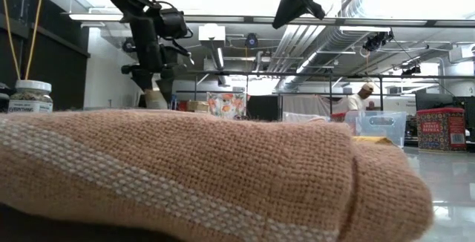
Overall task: Sort spices by type
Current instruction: Put the bottom left brown seasoning bottle into the top left black bin
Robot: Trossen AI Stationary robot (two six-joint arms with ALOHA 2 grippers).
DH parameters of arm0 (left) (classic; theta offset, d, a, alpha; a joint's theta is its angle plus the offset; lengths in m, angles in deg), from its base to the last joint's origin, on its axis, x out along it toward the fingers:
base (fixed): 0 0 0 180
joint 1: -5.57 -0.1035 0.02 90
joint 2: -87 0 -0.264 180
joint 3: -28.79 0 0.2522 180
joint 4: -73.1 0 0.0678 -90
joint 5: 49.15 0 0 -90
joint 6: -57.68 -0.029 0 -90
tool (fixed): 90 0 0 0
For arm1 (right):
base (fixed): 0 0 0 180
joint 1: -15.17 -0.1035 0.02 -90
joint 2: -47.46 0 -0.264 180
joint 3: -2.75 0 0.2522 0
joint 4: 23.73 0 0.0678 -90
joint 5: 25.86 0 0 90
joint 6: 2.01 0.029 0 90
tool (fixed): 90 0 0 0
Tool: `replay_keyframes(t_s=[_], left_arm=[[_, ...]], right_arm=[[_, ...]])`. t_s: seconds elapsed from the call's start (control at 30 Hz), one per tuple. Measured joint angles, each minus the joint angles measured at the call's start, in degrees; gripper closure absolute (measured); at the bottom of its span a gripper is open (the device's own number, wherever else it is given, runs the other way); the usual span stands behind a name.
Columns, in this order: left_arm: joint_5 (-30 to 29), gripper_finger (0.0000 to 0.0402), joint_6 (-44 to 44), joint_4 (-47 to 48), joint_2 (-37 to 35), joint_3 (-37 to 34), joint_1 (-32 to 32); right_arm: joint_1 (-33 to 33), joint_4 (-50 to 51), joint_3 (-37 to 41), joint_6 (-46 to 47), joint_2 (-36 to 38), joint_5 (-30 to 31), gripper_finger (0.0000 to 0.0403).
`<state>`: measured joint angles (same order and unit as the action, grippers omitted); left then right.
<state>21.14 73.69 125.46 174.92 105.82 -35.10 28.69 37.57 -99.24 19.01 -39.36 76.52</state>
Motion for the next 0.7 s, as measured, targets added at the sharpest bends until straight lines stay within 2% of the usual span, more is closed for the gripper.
replay_keyframes(t_s=[0.5, 0.57, 0.7], left_arm=[[-1.7, 0.0163, -10.7, 10.5, -1.5, 0.0, -9.9], [-0.7, 0.0163, -10.7, 11.4, -1.5, 0.0, -11.8], [5.7, 0.0163, -9.8, 12.5, -1.5, 0.0, -15.8]], right_arm=[[0.0, -2.2, 0.0, 5.0, 0.0, 0.0, 0.0402], [0.0, -2.2, 0.0, 5.2, 0.0, 0.0, 0.0402], [0.0, -2.2, 0.0, 5.6, 0.0, 0.0, 0.0402]])
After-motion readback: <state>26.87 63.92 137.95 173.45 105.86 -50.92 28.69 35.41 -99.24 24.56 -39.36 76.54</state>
